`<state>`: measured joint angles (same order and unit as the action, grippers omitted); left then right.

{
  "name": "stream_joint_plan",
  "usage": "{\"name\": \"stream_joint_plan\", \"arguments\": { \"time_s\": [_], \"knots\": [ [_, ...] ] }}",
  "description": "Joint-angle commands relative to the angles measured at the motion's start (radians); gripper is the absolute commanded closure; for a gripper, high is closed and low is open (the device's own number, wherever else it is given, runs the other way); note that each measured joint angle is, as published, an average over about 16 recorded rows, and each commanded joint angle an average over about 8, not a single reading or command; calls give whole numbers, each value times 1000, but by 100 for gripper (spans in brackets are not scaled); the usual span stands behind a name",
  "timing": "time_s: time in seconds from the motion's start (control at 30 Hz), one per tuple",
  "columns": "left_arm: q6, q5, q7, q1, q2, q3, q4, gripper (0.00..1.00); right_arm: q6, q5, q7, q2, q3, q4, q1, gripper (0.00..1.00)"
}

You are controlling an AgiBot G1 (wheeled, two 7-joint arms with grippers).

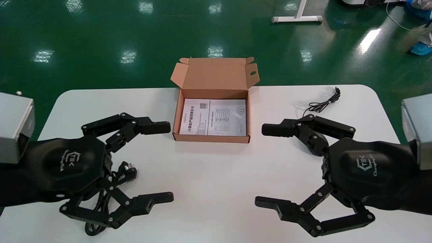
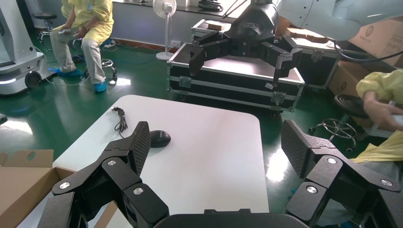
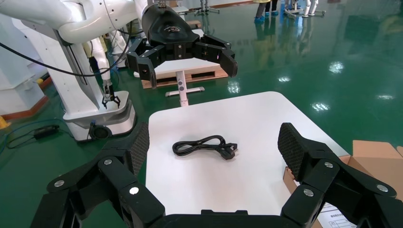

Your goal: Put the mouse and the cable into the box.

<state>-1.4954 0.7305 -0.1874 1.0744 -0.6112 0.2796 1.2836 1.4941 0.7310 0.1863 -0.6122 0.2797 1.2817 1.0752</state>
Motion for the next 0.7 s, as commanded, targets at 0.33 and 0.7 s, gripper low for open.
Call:
{"name": "stream_joint_plan", "arguments": {
  "time_s": [0.33, 0.7],
  "knots": [
    [0, 0, 0, 0, 0, 0, 0, 0, 0, 0, 0, 0, 0, 0, 0, 0],
    [7, 18, 15, -25, -8, 10, -17, 0, -45, 52, 0, 12, 10, -20, -15, 0]
  ]
}}
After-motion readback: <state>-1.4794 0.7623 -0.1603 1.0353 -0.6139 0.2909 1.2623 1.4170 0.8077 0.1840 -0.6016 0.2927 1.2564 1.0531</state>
